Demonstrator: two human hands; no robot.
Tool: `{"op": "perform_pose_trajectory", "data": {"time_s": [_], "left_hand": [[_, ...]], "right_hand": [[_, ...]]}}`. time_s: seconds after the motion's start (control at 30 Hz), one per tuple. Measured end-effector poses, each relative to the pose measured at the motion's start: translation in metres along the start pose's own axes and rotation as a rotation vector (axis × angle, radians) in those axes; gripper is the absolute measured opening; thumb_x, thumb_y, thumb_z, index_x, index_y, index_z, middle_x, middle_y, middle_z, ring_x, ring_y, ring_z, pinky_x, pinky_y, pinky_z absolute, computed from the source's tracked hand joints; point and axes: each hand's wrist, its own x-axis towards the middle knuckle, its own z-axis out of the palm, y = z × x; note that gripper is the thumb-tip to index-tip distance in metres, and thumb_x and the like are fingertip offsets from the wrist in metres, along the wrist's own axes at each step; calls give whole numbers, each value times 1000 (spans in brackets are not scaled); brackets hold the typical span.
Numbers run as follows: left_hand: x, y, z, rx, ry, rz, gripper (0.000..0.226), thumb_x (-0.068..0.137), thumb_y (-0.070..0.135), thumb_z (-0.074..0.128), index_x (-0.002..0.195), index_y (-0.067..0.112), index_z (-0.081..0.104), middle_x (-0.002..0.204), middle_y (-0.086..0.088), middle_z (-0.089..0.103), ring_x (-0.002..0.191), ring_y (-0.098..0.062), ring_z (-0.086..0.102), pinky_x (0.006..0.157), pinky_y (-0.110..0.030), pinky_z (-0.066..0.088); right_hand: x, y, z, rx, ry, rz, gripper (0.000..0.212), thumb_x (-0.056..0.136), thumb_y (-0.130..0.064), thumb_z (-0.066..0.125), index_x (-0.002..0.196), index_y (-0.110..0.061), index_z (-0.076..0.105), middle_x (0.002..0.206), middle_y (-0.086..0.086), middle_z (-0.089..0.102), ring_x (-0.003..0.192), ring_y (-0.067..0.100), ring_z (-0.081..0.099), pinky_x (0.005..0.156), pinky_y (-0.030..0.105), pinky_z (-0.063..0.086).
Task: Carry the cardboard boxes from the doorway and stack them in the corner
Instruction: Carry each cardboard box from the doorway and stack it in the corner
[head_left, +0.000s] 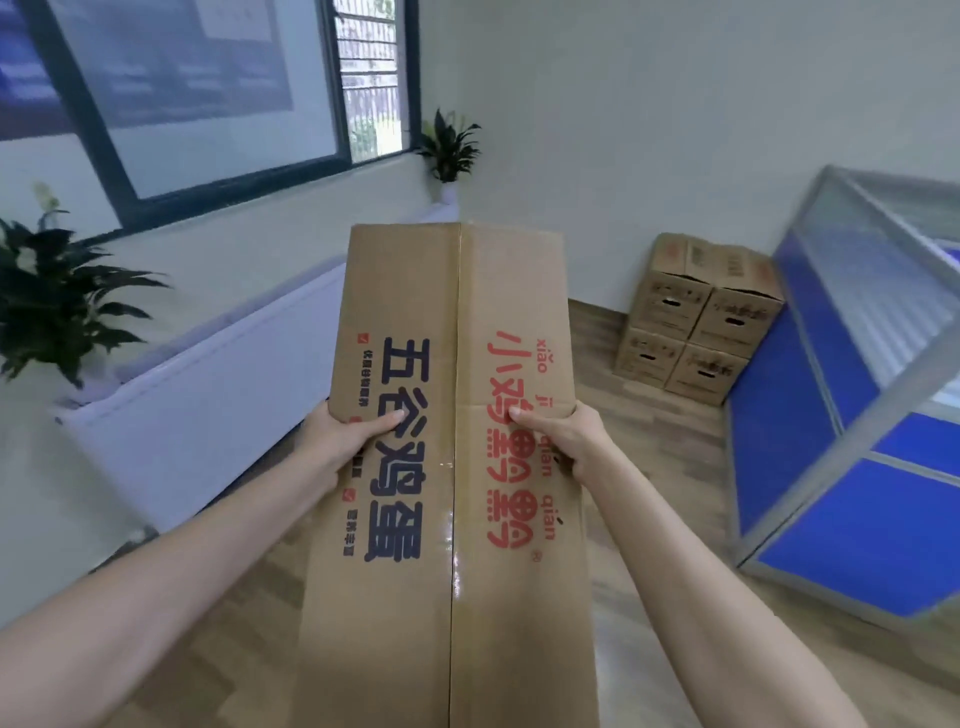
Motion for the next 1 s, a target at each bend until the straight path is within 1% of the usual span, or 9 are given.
{"op": "perform_pose_trajectory", "data": {"time_s": [0.17,0.37,0.47,0.57,0.6,0.7,0.8,0.93,1.0], "left_hand": [[64,44,156,102,-175,33,75,58,40,94,120,17,59,104,-5,73,89,-24,70,65,-36,53],[162,81,323,150,-304,57,86,50,48,94,122,18,58,106,-6,73,94,-27,71,87,-51,57],[213,100,395,174,-353,44,95,46,53,94,127,18,57,112,-6,72,100,-28,68,92,-54,54],[259,127,461,197,-377,26,115,28,64,92,128,17,57,115,-7,71,105,-29,67,95,-55,53],[282,143,497,199,-414,16,116,28,64,92,128,17,57,116,-7,71,106,-29,66,95,-54,53],[318,169,548,253,-425,30,98,48,55,93,129,15,55,116,-8,70,104,-29,66,92,-50,54],[365,192,618,297,-454,33,94,51,54,93,128,15,55,113,-8,71,101,-28,67,90,-51,55],[434,220,725,301,-492,42,84,59,47,93,127,15,55,111,-8,71,98,-26,67,83,-46,54],[462,233,771,303,-487,48,78,60,45,93,122,16,57,107,-7,72,96,-26,69,87,-48,55]], "right_hand": [[64,-11,-131,69,182,0,55,65,-33,95,110,-18,65,101,2,77,90,19,73,64,33,53],[176,-20,-250,98,308,26,54,68,-33,94,112,-16,67,101,3,77,91,20,73,65,33,53],[238,-30,-299,98,348,51,58,66,-35,95,113,-16,68,102,3,78,93,22,73,67,34,55],[298,-48,-341,90,383,87,58,65,-36,95,113,-17,69,102,3,78,94,22,74,72,36,56],[327,-58,-366,114,394,88,59,64,-37,95,113,-17,69,101,3,79,94,23,74,74,38,57],[372,-73,-402,132,427,106,58,64,-36,96,111,-16,69,101,4,79,93,22,74,69,35,56],[429,-84,-449,176,459,123,61,63,-36,96,114,-15,68,101,4,79,91,21,75,64,32,54],[529,-93,-520,203,475,125,60,65,-33,95,114,-14,69,100,5,79,92,21,75,67,33,54],[574,-101,-551,198,468,126,57,66,-33,95,113,-14,70,99,4,80,92,21,75,68,33,55]]}}
